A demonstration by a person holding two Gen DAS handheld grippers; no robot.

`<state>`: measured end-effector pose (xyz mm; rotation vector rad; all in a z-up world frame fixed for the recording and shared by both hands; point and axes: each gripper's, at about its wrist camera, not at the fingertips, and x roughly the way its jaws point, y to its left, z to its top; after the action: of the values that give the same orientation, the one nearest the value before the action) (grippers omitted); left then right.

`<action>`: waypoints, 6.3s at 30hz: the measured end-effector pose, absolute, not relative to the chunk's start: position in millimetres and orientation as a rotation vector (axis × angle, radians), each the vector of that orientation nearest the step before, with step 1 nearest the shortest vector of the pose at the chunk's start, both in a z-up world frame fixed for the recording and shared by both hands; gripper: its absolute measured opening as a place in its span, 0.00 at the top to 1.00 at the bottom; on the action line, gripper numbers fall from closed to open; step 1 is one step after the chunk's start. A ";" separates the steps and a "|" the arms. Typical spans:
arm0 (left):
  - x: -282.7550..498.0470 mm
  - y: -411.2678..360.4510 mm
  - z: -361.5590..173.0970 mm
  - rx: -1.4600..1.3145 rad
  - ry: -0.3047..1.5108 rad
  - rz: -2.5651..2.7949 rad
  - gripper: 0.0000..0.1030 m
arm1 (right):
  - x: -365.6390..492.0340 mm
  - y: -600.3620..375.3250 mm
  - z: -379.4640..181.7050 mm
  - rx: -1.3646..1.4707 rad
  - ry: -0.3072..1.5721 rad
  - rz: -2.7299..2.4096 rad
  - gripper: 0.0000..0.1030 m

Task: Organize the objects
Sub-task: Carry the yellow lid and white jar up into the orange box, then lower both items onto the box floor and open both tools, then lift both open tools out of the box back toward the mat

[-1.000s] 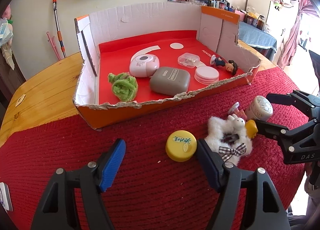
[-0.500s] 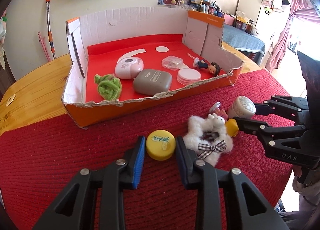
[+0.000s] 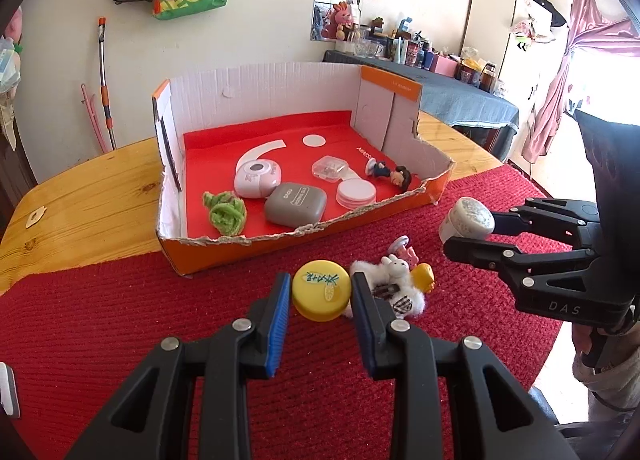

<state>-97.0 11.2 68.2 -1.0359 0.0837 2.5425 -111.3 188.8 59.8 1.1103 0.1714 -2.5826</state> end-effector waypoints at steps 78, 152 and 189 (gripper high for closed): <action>-336.6 32.5 51.4 -1.428 0.031 2.164 0.69 | -325.3 174.9 47.5 1.633 0.272 -2.676 0.66; -343.6 54.0 57.5 -1.434 0.090 2.198 0.62 | -320.4 170.0 46.0 1.650 0.239 -2.635 0.65; -203.7 12.0 146.0 -1.048 0.076 2.556 0.29 | -219.3 176.9 119.0 1.217 0.174 -2.763 0.30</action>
<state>-203.7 12.0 146.0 -1.0482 0.0756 2.5564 -219.3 176.9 119.0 1.2165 0.1743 -2.7626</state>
